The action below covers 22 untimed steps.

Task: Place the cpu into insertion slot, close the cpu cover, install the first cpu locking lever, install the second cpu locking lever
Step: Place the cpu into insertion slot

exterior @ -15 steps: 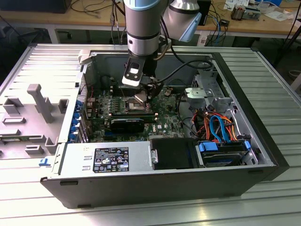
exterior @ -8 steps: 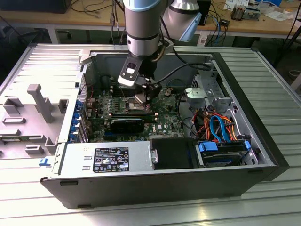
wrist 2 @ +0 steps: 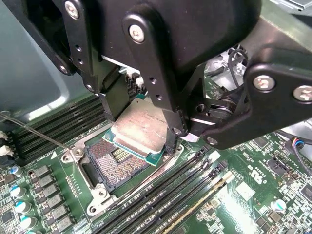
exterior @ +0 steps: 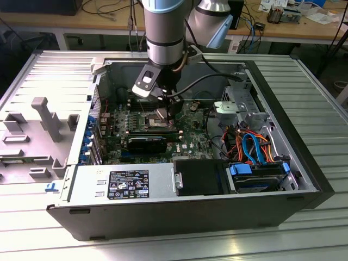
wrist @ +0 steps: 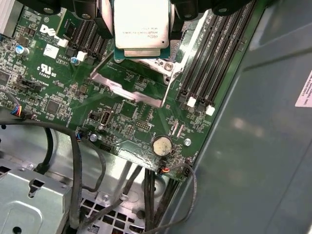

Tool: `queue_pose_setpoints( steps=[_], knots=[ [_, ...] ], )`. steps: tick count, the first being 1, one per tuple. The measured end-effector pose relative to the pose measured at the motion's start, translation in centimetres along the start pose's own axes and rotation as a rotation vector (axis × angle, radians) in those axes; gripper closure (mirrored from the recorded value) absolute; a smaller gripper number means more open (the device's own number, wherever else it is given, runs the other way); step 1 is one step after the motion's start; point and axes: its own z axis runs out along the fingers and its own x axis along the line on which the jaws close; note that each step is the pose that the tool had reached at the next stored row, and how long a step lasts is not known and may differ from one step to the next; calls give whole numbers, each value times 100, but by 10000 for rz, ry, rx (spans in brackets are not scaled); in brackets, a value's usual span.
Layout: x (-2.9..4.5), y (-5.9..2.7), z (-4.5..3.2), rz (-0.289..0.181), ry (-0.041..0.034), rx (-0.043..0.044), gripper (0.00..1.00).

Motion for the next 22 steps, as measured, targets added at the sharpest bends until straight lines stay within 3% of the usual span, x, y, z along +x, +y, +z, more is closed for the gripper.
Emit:
queue_pose_setpoints(
  steps=[9,22],
  knots=[
    [45,19,13,400,-35,4,46],
    [52,20,31,1563,-109,5,46]
  ],
)
